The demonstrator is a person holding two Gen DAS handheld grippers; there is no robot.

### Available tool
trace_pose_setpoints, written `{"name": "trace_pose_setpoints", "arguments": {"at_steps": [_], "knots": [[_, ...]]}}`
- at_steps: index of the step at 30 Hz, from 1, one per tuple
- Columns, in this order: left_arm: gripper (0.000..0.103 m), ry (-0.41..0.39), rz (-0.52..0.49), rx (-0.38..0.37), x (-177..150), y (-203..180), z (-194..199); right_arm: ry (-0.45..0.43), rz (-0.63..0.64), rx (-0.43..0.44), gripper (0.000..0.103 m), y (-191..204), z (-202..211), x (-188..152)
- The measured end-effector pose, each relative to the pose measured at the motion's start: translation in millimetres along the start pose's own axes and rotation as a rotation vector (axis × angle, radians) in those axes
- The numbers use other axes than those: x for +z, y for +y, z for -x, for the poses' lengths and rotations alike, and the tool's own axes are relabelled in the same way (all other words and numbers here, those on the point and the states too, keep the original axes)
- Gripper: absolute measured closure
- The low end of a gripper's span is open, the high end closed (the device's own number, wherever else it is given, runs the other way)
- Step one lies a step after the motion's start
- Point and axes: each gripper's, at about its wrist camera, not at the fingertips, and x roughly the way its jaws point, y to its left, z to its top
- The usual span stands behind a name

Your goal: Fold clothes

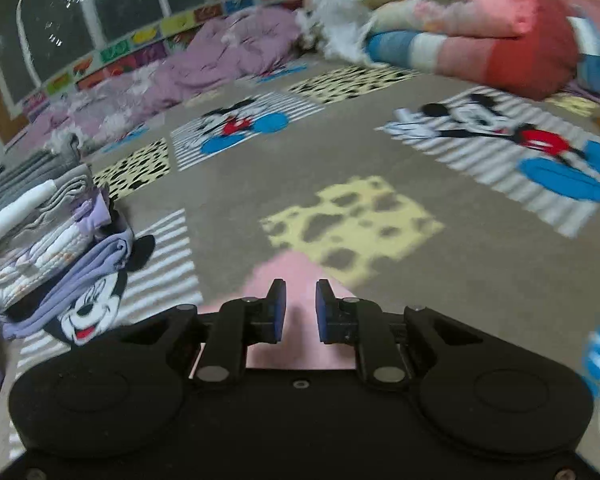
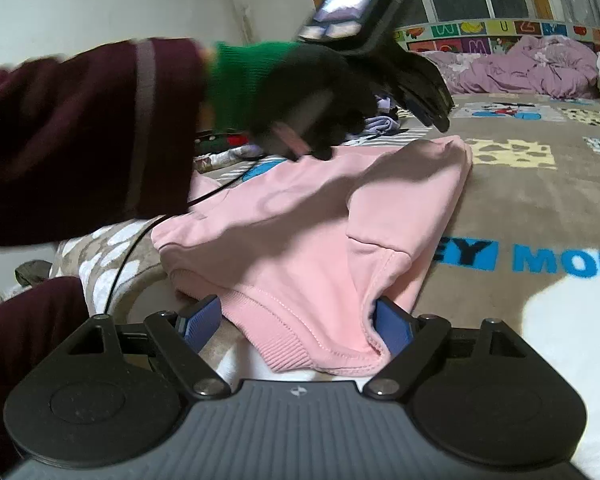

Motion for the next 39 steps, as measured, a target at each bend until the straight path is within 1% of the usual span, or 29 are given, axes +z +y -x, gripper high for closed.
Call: {"name": "trace_pose_setpoints", "arguments": {"at_steps": [3,5,6,7,8,9,12,16,18,19,21,23,24,27,29,31,33,34,35,36,38,39], "knots": [[0.090,0.013,0.002,-0.072,-25.5,-17.2,26.6,0.002,0.011,-0.006,0.020,0.6,-0.1,-0.3],[0.087,0.049,0.002,-0.105,-44.6,-26.6,31.2,0.004,0.023,-0.014,0.020,2.1,-1.0,-0.3],[0.085,0.083,-0.017,-0.099,-56.3,-31.2,24.0,0.005,0.027,-0.018,0.020,2.7,-1.2,-0.3],[0.085,0.074,-0.037,-0.079,-65.3,-33.5,22.0,0.004,0.027,-0.021,0.020,3.0,-0.9,-0.2],[0.085,0.047,-0.032,-0.074,-67.7,-32.2,27.3,0.003,0.026,-0.024,0.021,2.8,-0.1,0.1],[0.084,0.037,-0.003,-0.071,-65.4,-28.2,34.6,0.000,0.025,-0.029,0.022,3.0,1.5,0.3],[0.083,-0.026,0.081,-0.054,-64.1,-14.4,62.5,-0.017,0.032,-0.051,0.022,5.8,13.2,0.0],[0.083,-0.058,0.211,-0.033,-78.6,6.1,88.8,-0.059,0.080,-0.092,0.022,11.4,28.4,0.0],[0.083,-0.018,0.428,-0.087,-94.3,31.9,92.2,-0.095,0.121,-0.128,0.022,14.4,31.7,1.3],[0.083,0.000,0.546,-0.128,-103.2,43.9,92.1,-0.112,0.141,-0.146,0.022,16.3,32.4,2.5],[0.081,0.022,0.745,-0.202,-120.4,61.3,89.5,-0.143,0.192,-0.177,0.022,20.8,31.7,5.0],[0.077,0.029,0.870,-0.259,-127.8,68.5,84.5,-0.167,0.241,-0.198,0.022,24.8,29.2,7.2],[0.076,0.033,0.931,-0.286,-131.4,72.0,81.8,-0.162,0.248,-0.195,0.022,24.7,24.7,8.4],[0.076,0.058,1.044,-0.307,-133.7,73.2,70.6,-0.126,0.258,-0.183,0.022,23.8,7.8,11.4],[0.076,0.087,1.100,-0.339,-136.6,72.2,61.4,-0.077,0.265,-0.174,0.022,26.6,-3.9,9.0],[0.076,0.117,1.130,-0.366,-136.0,67.0,52.2,-0.038,0.271,-0.169,0.022,29.9,-11.5,5.4],[0.077,0.124,1.138,-0.346,-135.4,63.0,46.5,-0.014,0.266,-0.157,0.022,31.2,-15.8,2.7],[0.094,0.112,1.108,-0.311,-132.5,61.5,48.0,-0.004,0.262,-0.148,0.022,31.1,-17.6,2.3],[0.098,0.070,1.058,-0.269,-127.2,61.9,54.9,0.006,0.258,-0.139,0.022,31.0,-19.3,1.9],[0.099,0.030,1.006,-0.227,-122.0,62.2,61.5,0.016,0.254,-0.131,0.022,30.9,-20.9,1.2],[0.099,0.005,0.891,-0.170,-114.8,63.4,66.1,0.039,0.249,-0.122,0.022,30.5,-22.8,-2.2],[0.100,-0.004,0.873,-0.167,-114.3,64.4,68.5,0.049,0.248,-0.118,0.022,30.5,-23.4,-3.6]]}}
